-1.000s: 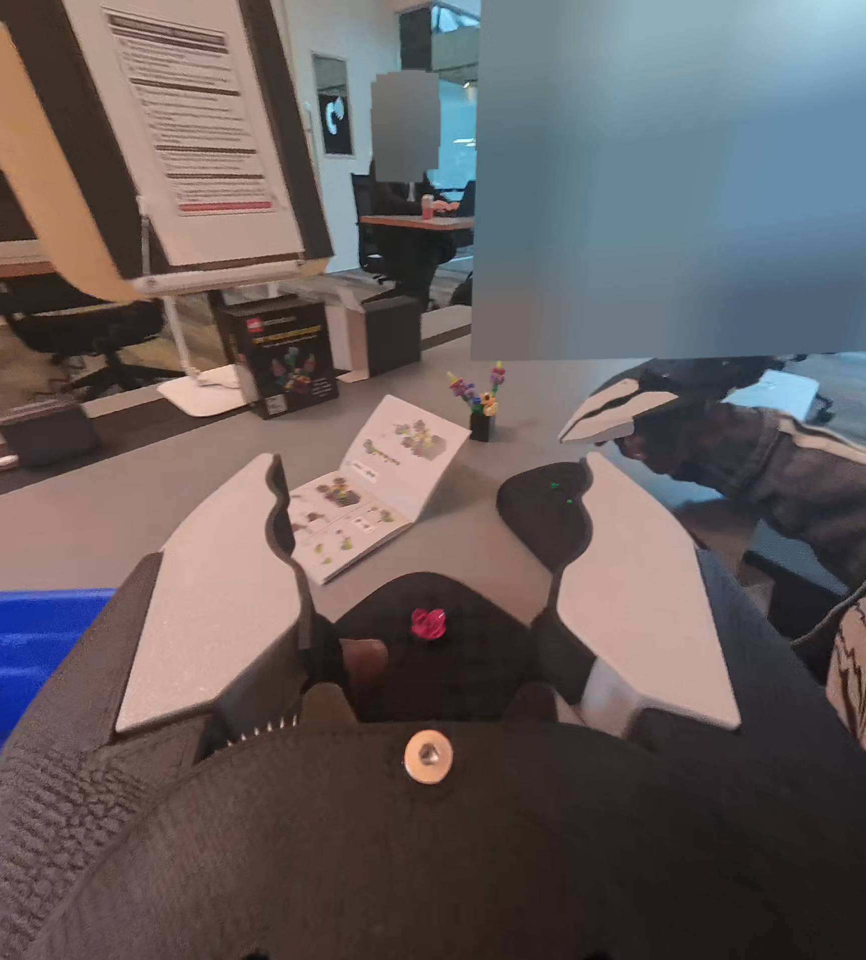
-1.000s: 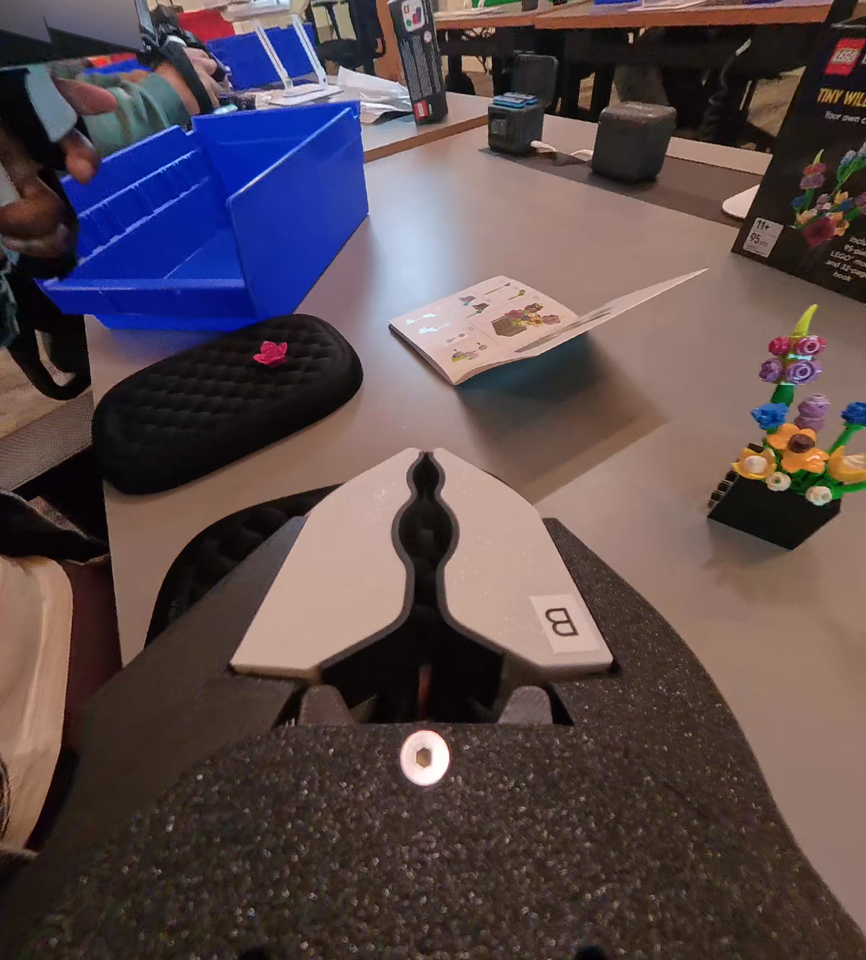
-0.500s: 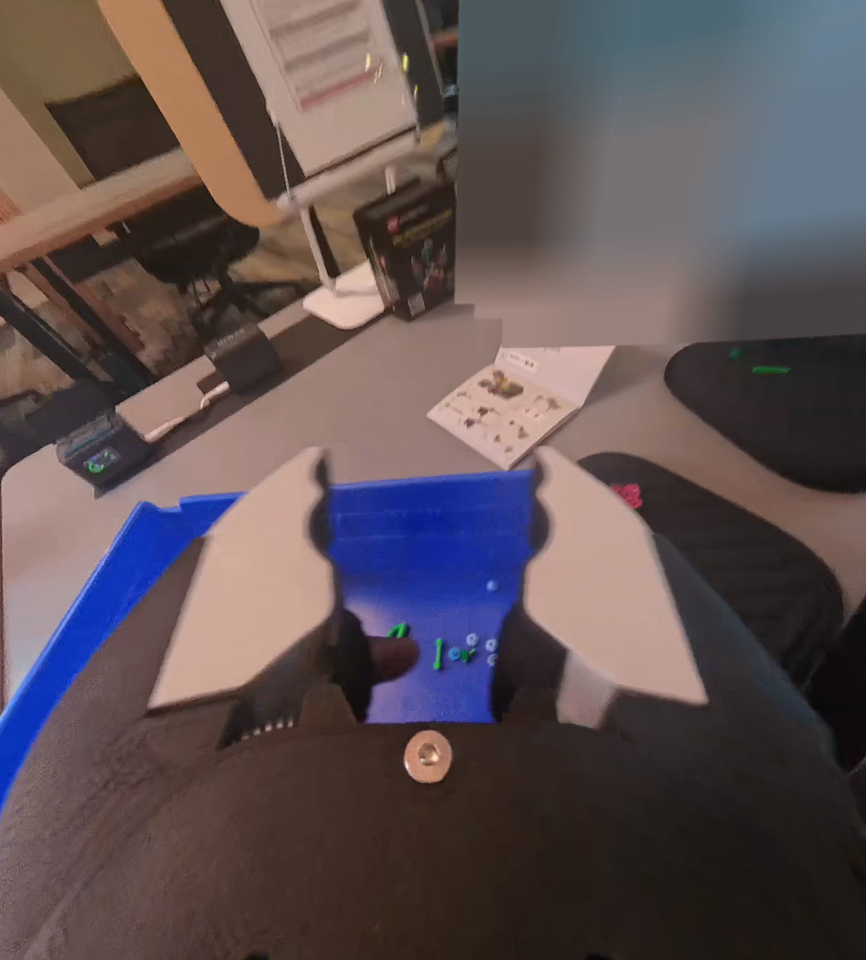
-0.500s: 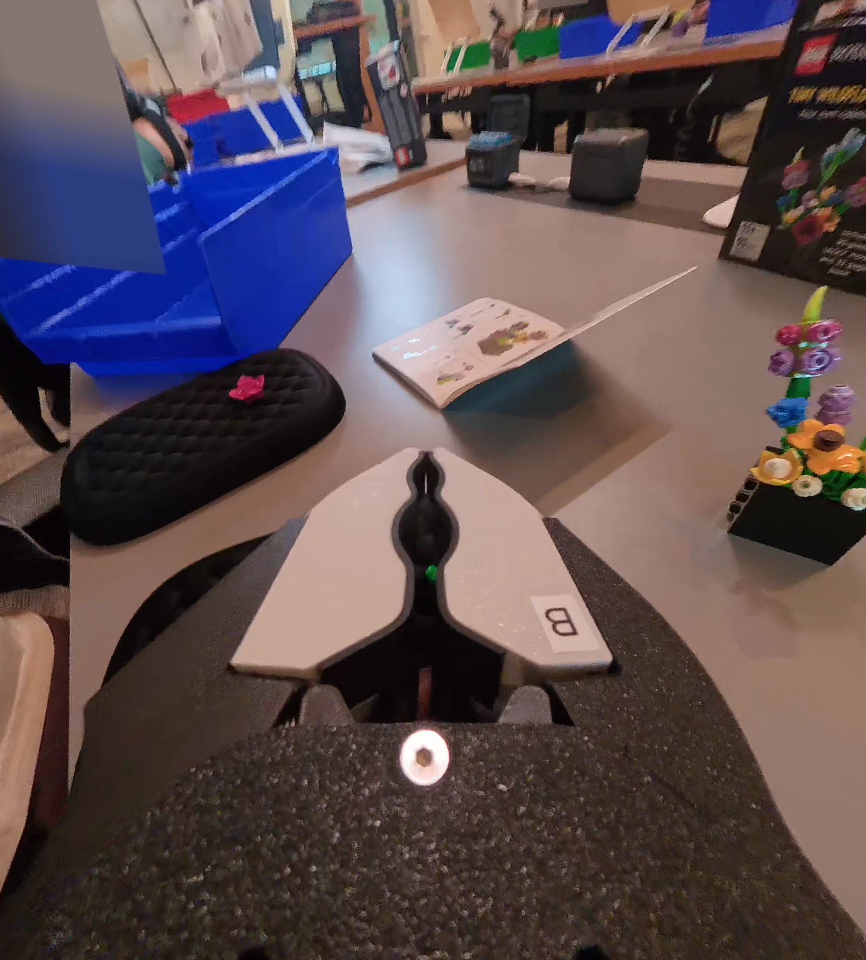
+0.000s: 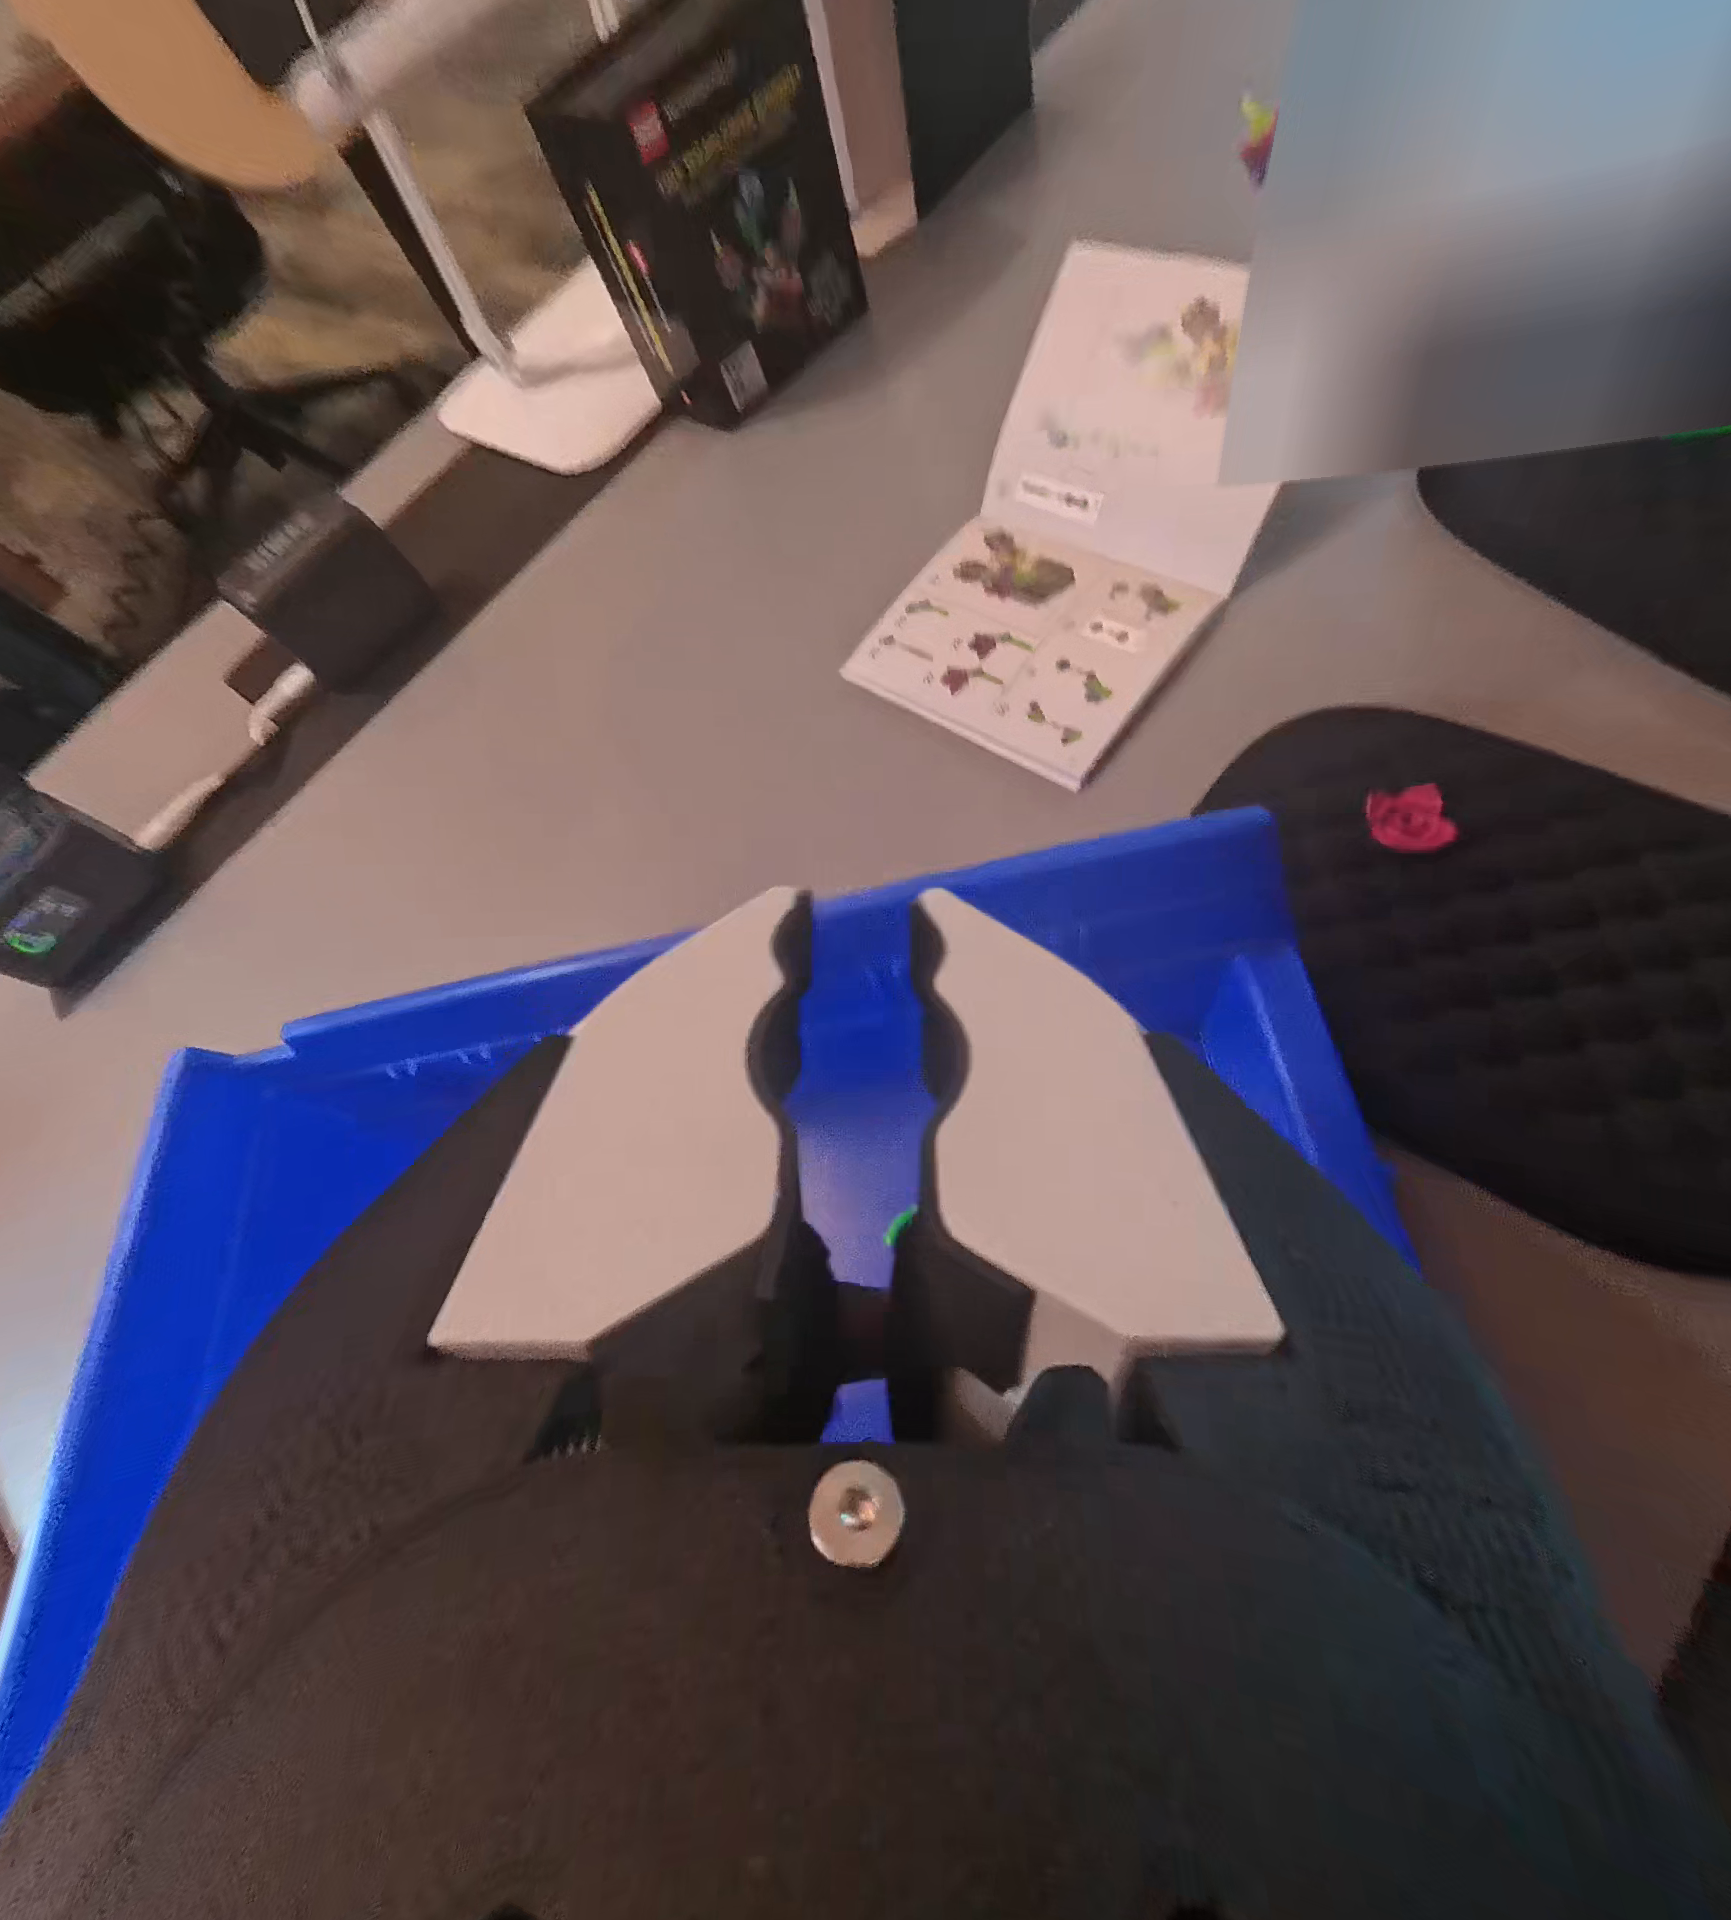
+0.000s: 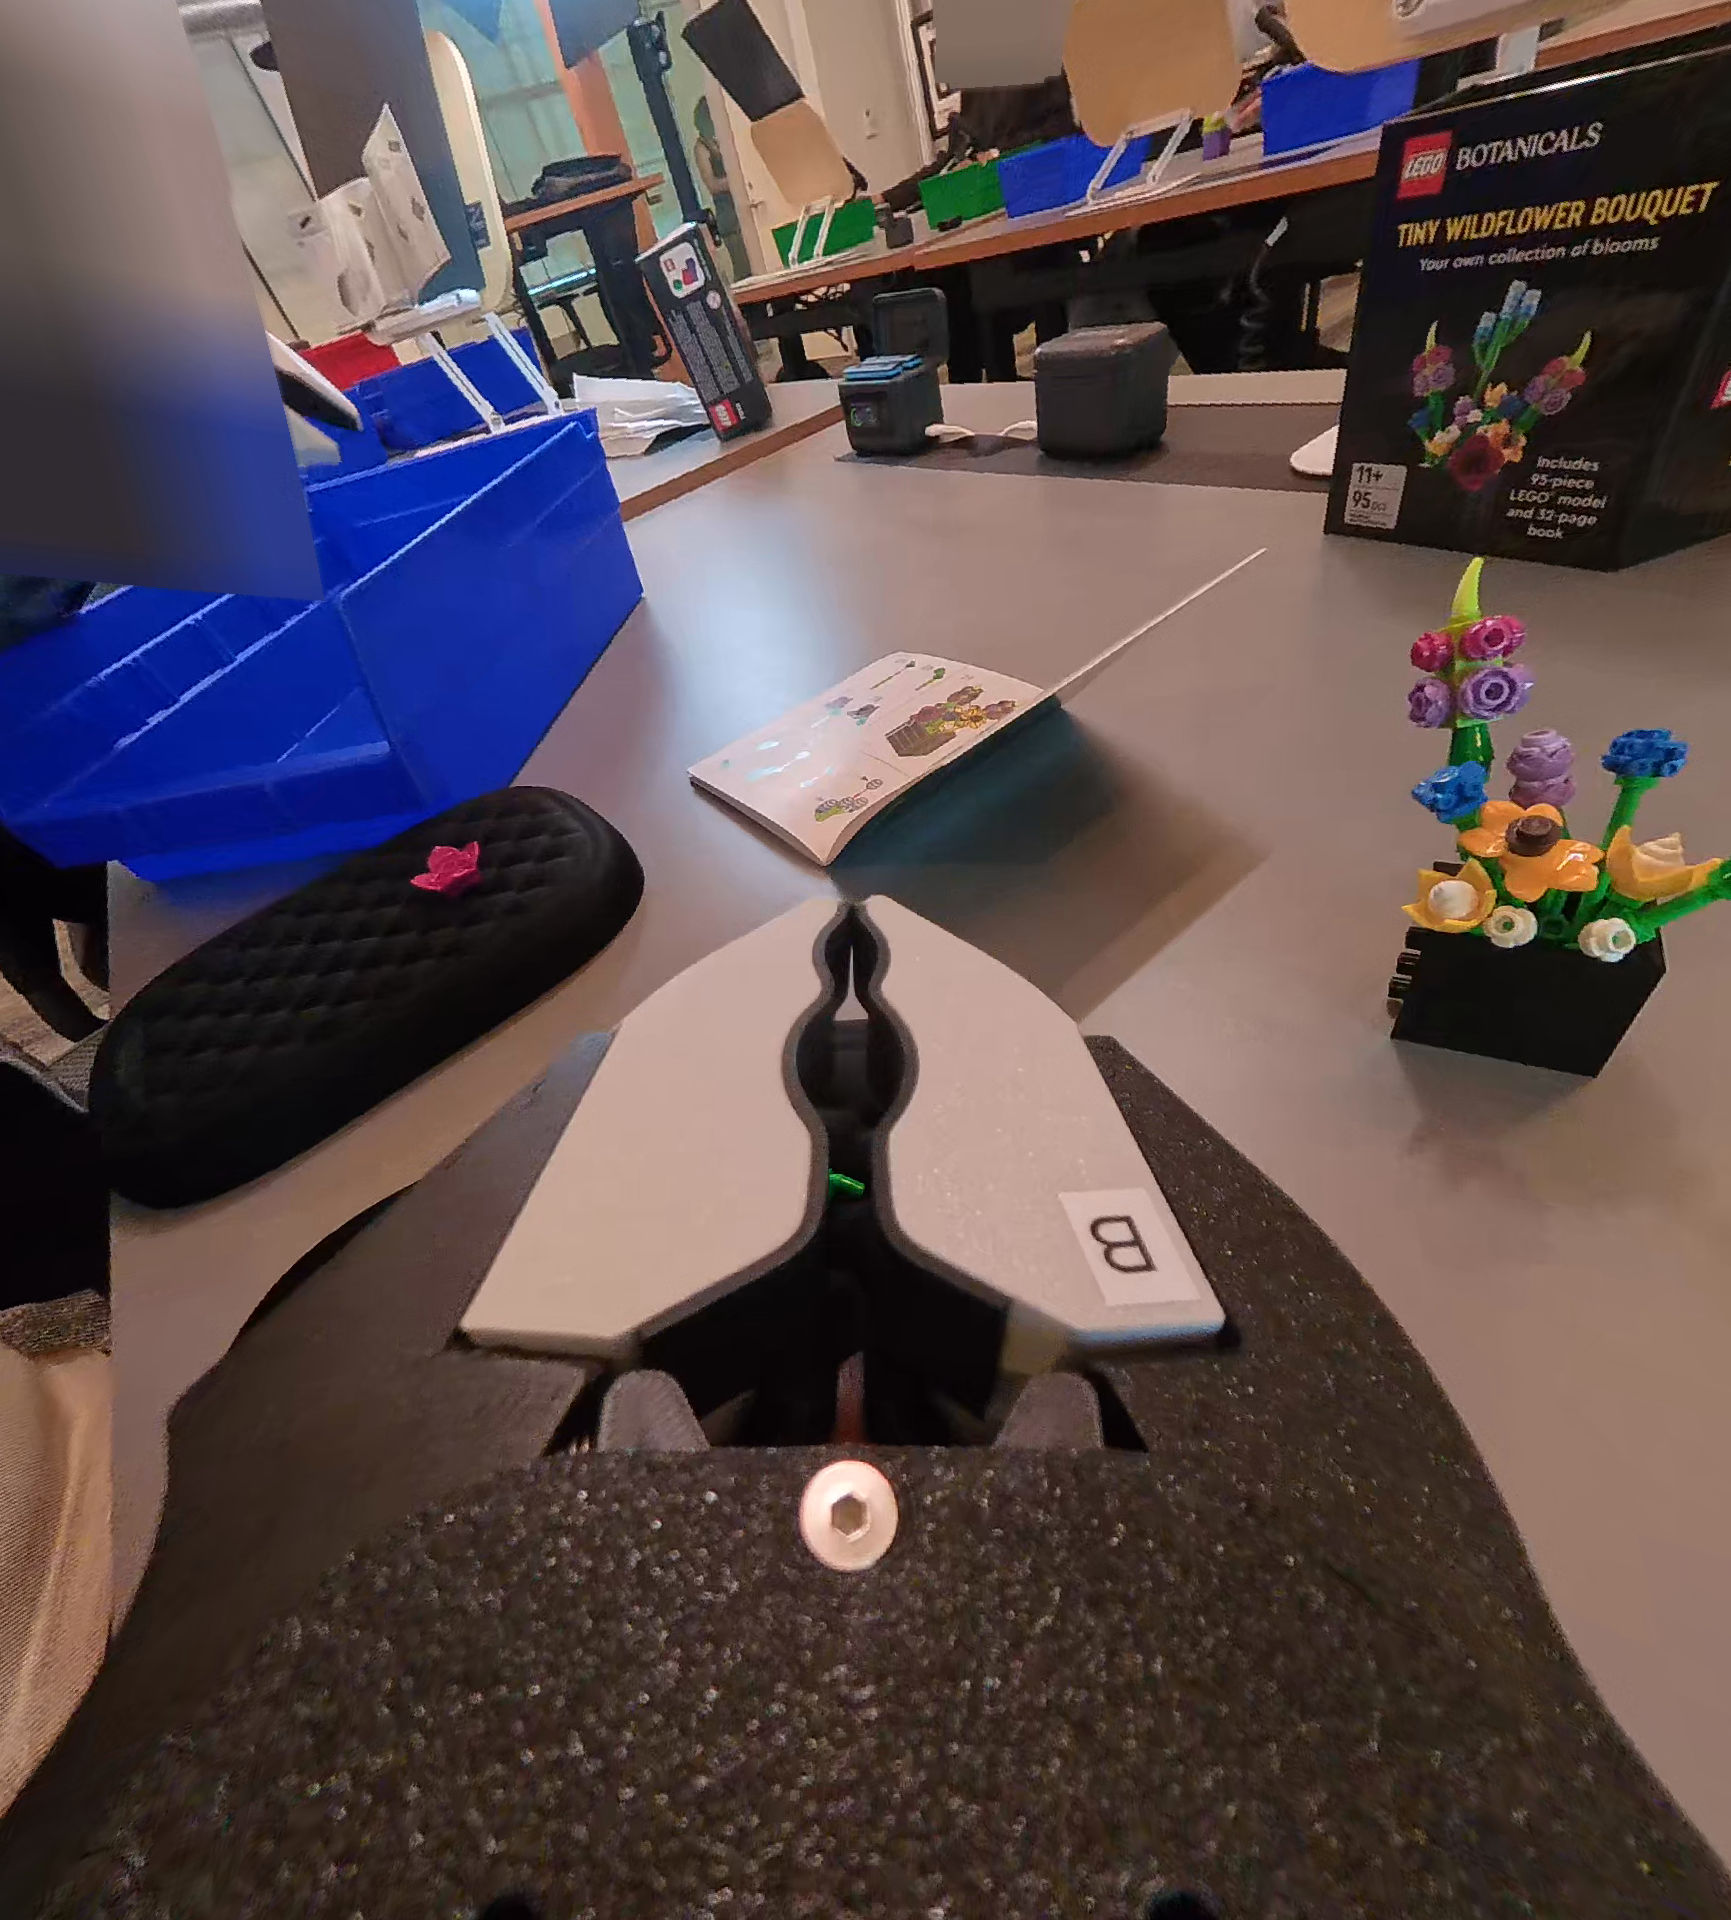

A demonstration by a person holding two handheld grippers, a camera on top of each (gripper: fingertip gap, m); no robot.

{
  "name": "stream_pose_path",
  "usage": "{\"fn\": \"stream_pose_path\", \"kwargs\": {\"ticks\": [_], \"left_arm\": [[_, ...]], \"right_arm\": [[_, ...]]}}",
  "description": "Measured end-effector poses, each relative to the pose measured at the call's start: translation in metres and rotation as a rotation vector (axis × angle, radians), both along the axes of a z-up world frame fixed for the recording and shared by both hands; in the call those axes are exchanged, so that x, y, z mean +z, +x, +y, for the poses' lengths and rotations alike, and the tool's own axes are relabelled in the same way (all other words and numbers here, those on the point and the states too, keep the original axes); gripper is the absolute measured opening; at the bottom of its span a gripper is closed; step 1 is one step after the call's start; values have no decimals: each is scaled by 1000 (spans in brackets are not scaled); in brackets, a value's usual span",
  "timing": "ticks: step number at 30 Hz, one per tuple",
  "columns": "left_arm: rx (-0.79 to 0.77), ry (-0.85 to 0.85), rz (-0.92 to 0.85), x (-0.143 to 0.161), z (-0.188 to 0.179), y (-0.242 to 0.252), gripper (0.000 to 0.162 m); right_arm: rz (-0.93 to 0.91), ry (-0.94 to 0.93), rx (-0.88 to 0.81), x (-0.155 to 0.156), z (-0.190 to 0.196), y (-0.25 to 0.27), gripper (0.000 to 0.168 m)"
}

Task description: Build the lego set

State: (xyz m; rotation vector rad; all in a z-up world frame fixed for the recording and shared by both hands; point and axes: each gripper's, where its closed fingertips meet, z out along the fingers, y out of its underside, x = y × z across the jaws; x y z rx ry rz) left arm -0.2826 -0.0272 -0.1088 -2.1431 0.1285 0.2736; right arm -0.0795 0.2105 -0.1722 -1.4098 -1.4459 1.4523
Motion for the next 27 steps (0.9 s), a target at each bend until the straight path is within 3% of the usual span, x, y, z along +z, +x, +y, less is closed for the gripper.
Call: {"fn": "stream_pose_path", "kwargs": {"ticks": [4, 12, 13, 14, 15, 20, 27], "left_arm": [[0, -143, -101, -30, -7, -6, 49], [-31, -294, -133, -59, -11, -1, 61], [-29, -287, -127, -57, -11, -3, 59], [-43, -282, -115, -56, -11, -3, 36], [-65, -287, -112, -54, -13, -2, 1], [-125, -380, -81, -61, -25, -1, 1], [-233, -720, -45, -99, -64, 9, 20]], "right_arm": [[-23, 6, -10, -3, 1, -2, 0], [-24, -23, -16, -3, 3, -2, 0], [-23, -19, -16, -3, 3, -2, 0], [-23, -14, -16, -3, 2, -2, 0], [-23, -9, -15, -3, 2, -2, 0], [-20, 7, -22, -3, 2, -2, 0], [-19, 17, -21, -3, 1, -2, 1]]}}
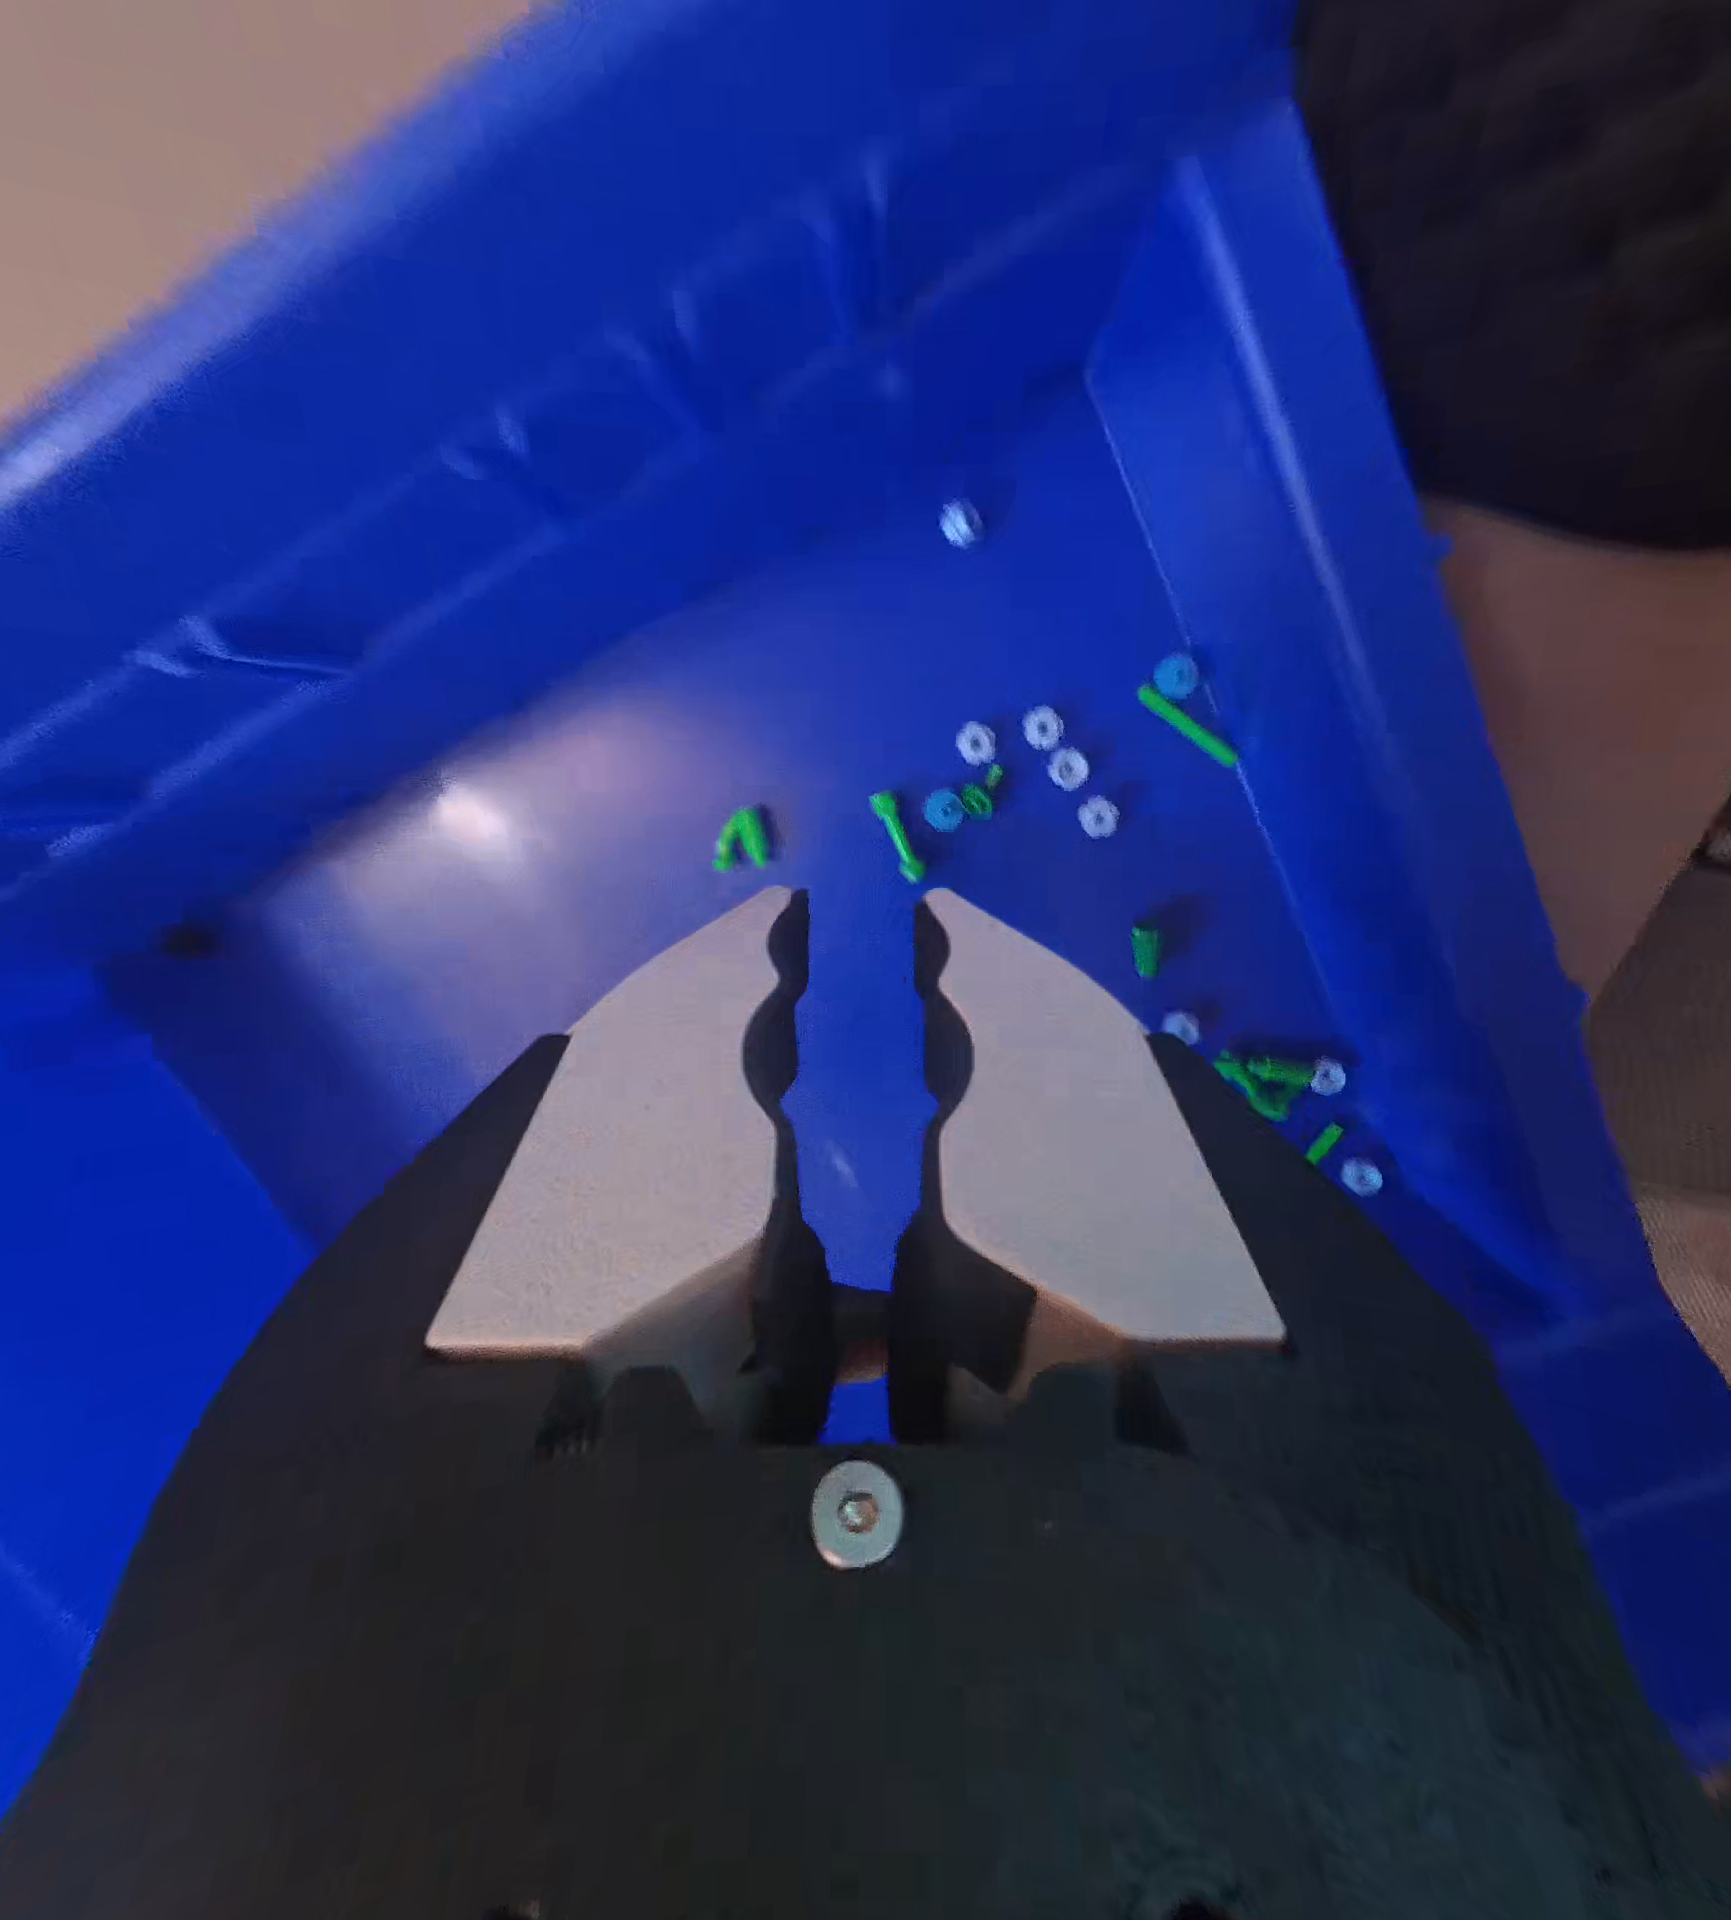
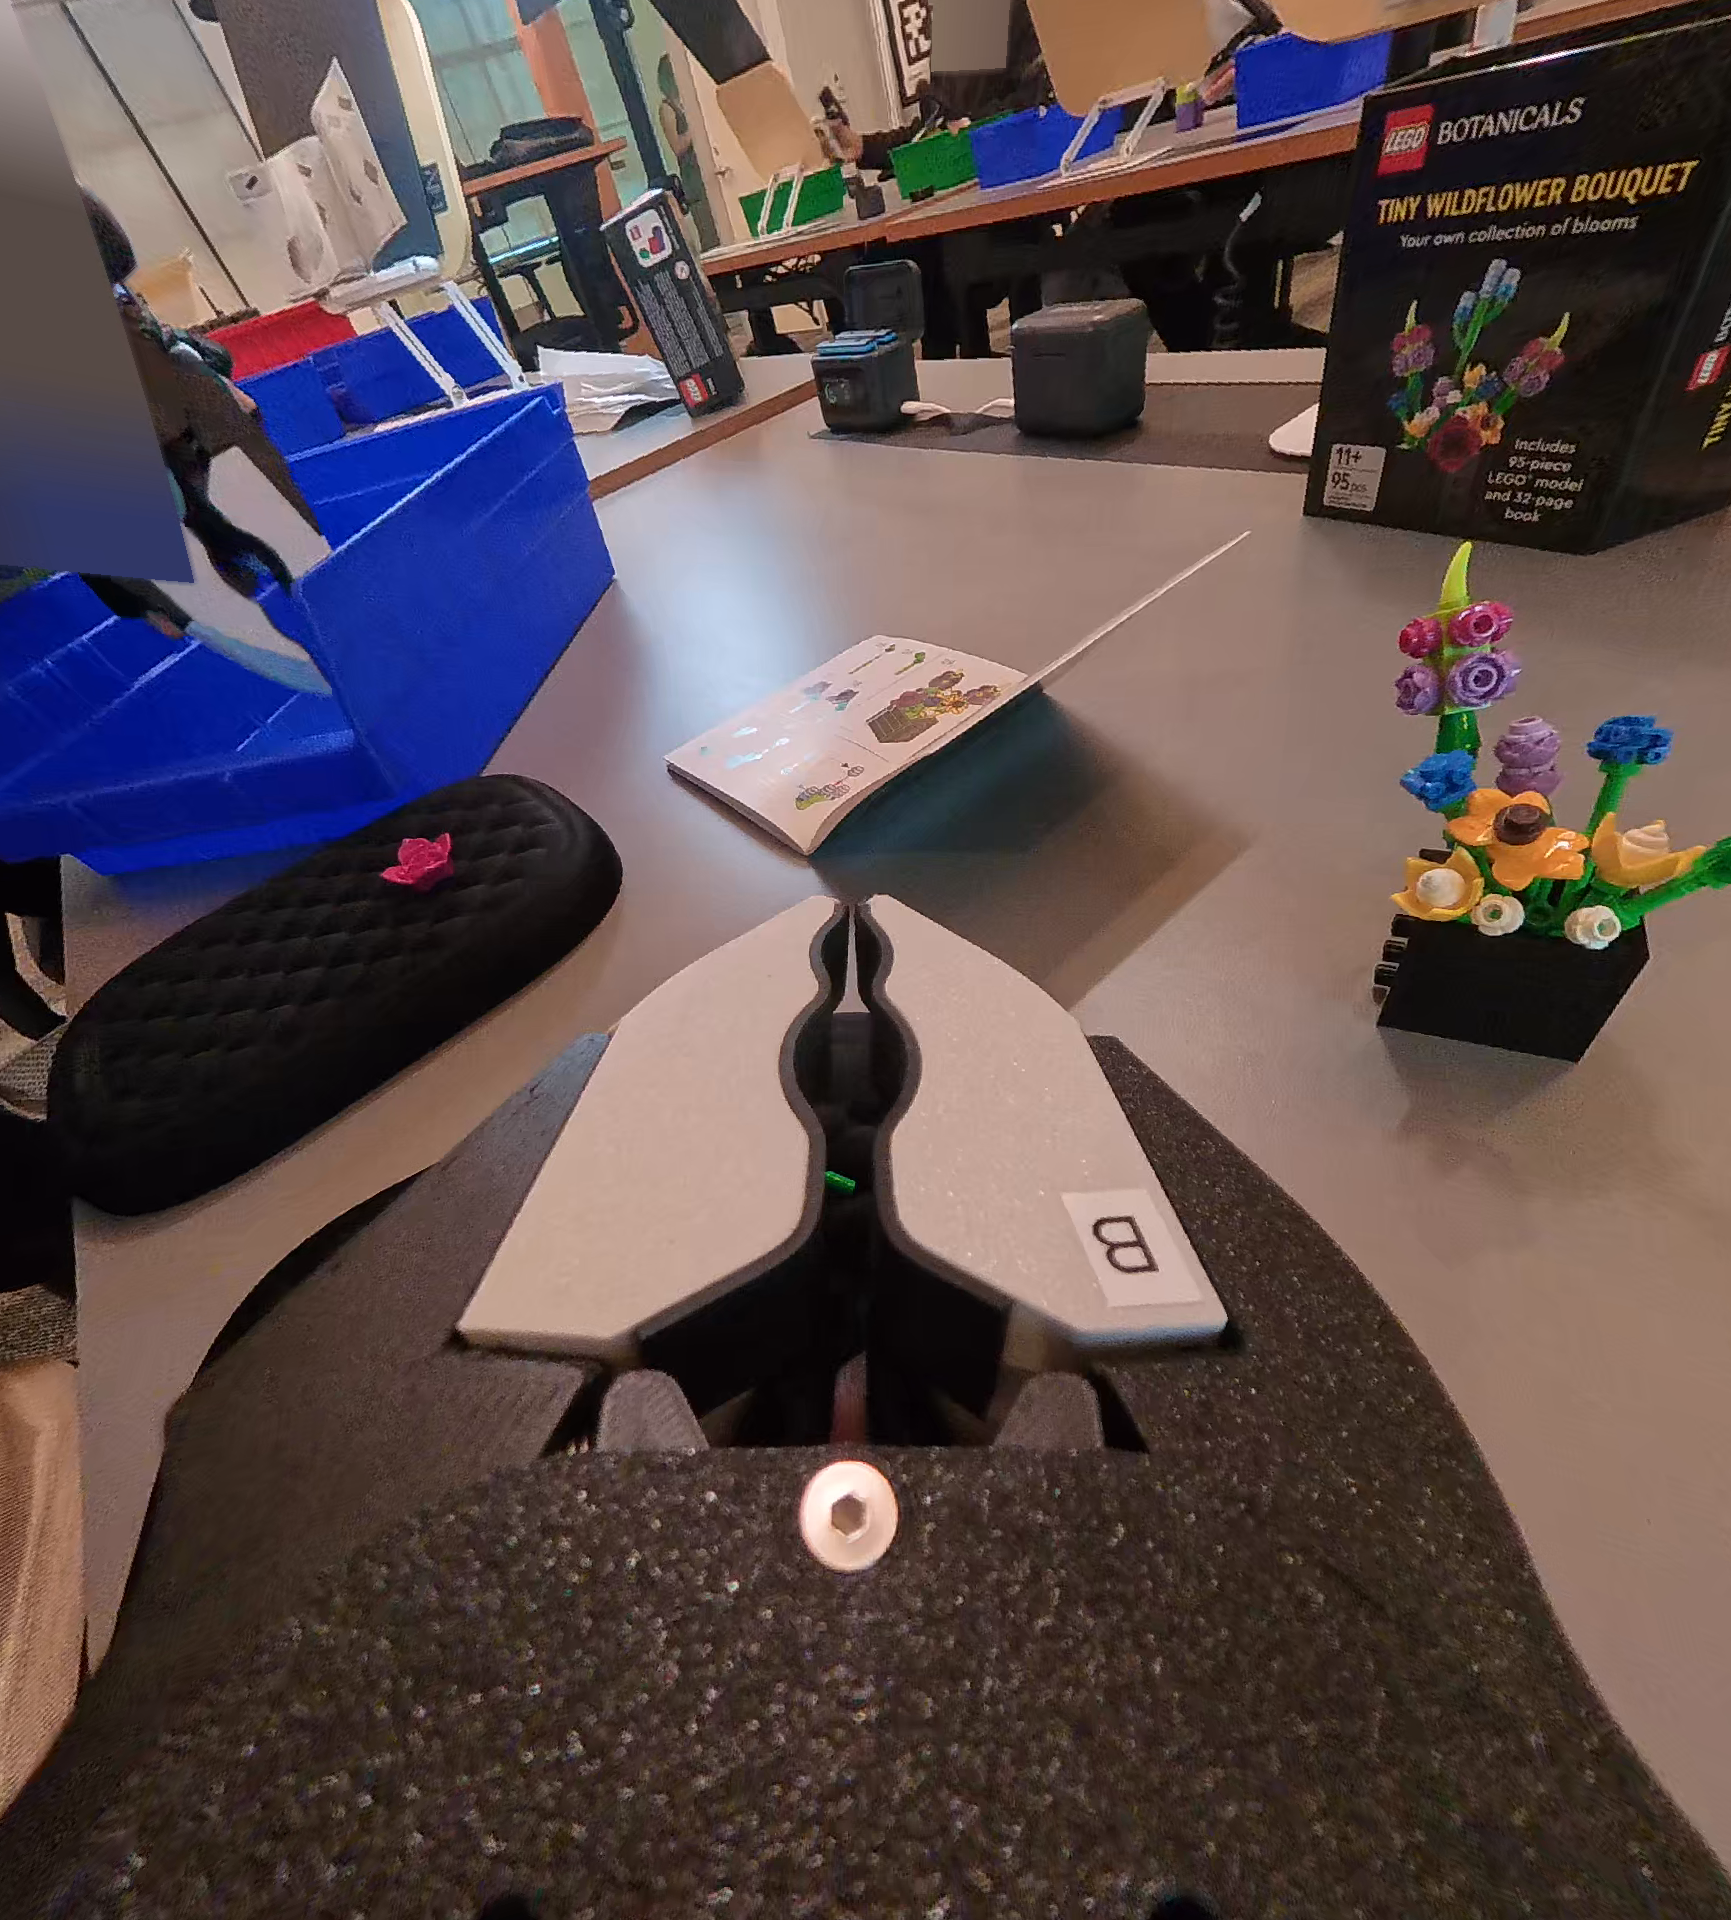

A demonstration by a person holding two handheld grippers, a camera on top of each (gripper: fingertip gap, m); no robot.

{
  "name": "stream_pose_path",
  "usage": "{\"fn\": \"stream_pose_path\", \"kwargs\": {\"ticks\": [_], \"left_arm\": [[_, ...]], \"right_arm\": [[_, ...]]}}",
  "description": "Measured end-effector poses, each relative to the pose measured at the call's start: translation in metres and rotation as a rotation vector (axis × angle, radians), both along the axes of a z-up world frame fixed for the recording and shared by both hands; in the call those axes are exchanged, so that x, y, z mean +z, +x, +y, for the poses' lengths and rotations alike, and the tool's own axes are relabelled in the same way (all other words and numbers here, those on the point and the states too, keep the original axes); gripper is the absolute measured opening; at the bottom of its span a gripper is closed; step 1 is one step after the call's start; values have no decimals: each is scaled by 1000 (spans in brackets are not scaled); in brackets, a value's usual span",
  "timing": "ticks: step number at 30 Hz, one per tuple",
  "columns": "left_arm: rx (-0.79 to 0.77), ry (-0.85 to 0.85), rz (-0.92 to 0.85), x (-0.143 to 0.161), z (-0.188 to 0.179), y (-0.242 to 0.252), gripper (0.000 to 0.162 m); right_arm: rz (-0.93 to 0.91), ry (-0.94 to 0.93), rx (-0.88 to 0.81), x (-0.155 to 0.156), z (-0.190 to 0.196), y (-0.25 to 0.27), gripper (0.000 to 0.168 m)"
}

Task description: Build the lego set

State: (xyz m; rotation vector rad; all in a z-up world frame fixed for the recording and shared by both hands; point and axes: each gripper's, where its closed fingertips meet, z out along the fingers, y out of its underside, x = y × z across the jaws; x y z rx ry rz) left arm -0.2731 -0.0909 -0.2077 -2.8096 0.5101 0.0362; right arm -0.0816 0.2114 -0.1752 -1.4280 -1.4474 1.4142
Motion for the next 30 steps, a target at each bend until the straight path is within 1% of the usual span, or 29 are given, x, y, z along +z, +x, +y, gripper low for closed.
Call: {"fn": "stream_pose_path", "kwargs": {"ticks": [1, 4, 6, 8, 10, 13, 17, 19, 21, 23, 25, 27, 29, 30], "left_arm": [[-19, -36, -23, -3, -6, 5, 23], [-86, -101, -108, -3, -19, 28, 24], [-175, -125, -113, -4, -26, 40, 23], [-213, -167, -95, -9, -31, 48, 23], [-194, -212, -96, -15, -33, 52, 23], [-163, -201, -105, -21, -29, 53, 20], [-135, -249, -106, -31, -35, 52, 17], [-124, -255, -86, -32, -35, 51, 16], [-118, -252, -62, -32, -33, 49, 9], [-109, -258, -55, -32, -33, 49, 8], [-75, -226, -18, -30, -29, 43, 8], [23, -128, 28, -19, -17, 33, 8], [162, 61, 75, 4, 6, 21, 8], [227, 185, 84, 19, 19, 17, 8]], "right_arm": [[1, 3, -2, 0, 0, 0, 1], [2, 8, -6, 0, 0, 0, 1], [-3, 4, -4, 0, 0, 0, 1], [-9, -3, -1, -1, 0, -1, 2], [-11, -5, -2, -1, 1, -1, 2], [-8, 2, -4, -1, 0, 0, 2], [-4, 7, -5, 0, 0, 0, 2], [-3, 7, -6, 0, 0, 0, 2], [-2, 6, -5, 0, 0, 0, 3], [1, 10, -6, 0, 0, 0, 3], [3, 12, -7, 1, 0, 0, 3], [4, 13, -6, 1, 0, 1, 3], [4, 14, -5, 1, 0, 1, 3], [3, 14, -4, 1, 0, 1, 3]]}}
